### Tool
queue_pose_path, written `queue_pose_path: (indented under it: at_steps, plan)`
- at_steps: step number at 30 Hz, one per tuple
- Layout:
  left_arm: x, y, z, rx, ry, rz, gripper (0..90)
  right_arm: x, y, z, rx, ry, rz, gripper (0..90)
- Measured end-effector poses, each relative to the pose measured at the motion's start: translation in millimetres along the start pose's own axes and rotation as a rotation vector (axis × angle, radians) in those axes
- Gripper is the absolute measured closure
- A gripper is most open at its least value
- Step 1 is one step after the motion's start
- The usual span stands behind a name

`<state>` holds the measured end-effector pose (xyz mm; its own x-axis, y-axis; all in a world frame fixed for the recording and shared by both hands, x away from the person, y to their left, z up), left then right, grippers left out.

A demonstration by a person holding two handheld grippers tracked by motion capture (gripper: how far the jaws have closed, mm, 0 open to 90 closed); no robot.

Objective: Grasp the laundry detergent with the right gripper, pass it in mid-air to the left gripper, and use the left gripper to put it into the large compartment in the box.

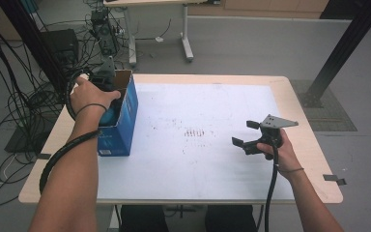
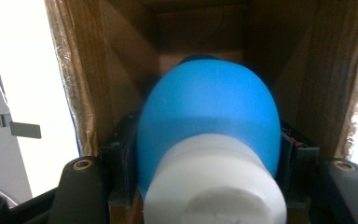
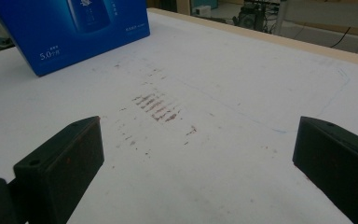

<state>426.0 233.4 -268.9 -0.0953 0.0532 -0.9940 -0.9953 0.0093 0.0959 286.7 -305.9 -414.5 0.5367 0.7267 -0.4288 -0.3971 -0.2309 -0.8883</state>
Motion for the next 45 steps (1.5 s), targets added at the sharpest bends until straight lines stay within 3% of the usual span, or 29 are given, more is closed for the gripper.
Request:
queue_pose_path:
  at_steps: [45]
  plan:
    - [0.0,0.8,-1.9,-0.005,-0.005,0.001,37.7,0.6,-3.6,-0.5,-0.006,0.001,-0.009,1.7]
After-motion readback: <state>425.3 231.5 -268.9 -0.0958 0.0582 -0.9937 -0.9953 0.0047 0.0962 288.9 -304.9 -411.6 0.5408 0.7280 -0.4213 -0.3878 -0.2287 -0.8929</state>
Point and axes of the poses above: each handheld gripper's, and its own axes: x roughly forward along the jaws, y roughly out of its underside, z roughly to its left, the point moved 8 cm from there along x, roughly forward along the jaws, and after that the axes turned 1 degree about x, right-handed, at the moved point
